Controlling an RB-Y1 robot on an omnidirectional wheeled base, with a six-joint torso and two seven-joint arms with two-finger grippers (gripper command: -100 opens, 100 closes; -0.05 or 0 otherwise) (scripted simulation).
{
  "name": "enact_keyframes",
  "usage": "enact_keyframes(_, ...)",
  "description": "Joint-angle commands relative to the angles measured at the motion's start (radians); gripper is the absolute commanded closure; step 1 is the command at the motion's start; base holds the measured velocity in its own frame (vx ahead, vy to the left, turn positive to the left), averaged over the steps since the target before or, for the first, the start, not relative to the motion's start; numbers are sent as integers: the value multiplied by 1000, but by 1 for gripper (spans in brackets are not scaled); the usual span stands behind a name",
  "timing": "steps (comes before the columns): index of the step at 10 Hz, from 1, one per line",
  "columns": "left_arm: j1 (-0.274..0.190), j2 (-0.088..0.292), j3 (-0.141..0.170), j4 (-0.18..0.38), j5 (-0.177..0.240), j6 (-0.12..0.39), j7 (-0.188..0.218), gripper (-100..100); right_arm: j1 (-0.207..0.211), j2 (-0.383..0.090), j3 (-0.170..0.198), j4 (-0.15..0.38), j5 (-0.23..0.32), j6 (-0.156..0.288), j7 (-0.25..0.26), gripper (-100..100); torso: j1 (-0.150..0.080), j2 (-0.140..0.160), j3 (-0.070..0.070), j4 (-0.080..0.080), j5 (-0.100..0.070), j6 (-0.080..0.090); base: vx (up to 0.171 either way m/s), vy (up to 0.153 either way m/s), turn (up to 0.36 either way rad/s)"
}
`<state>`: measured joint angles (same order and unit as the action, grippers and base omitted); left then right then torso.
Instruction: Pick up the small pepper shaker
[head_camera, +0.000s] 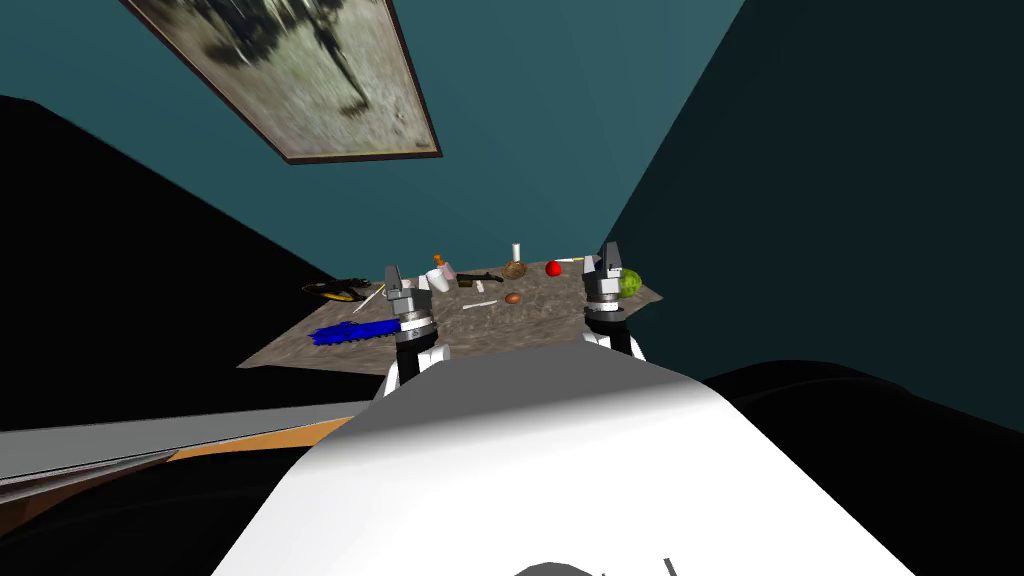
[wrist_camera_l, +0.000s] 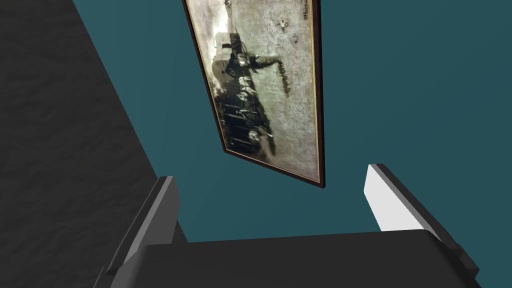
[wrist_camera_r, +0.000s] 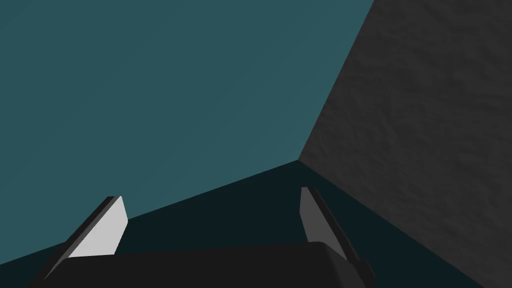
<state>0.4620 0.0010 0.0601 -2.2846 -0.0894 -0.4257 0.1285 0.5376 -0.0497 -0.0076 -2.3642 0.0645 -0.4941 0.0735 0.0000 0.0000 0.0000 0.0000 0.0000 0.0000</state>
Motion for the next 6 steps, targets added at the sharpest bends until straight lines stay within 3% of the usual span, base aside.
enact_keyframes(1, -7, 48, 1, 29, -7, 12, -5, -100, 0, 0, 0, 0, 0, 0, 0, 0, 0, 0, 0, 0, 0, 0, -15, -17, -99)
enact_keyframes(6, -33, 180, 9, 146, -40, 70, -31, -100, 0, 0, 0, 0, 0, 0, 0, 0, -3, 2, 1, 1, -1, 0, -35, -51, -133)
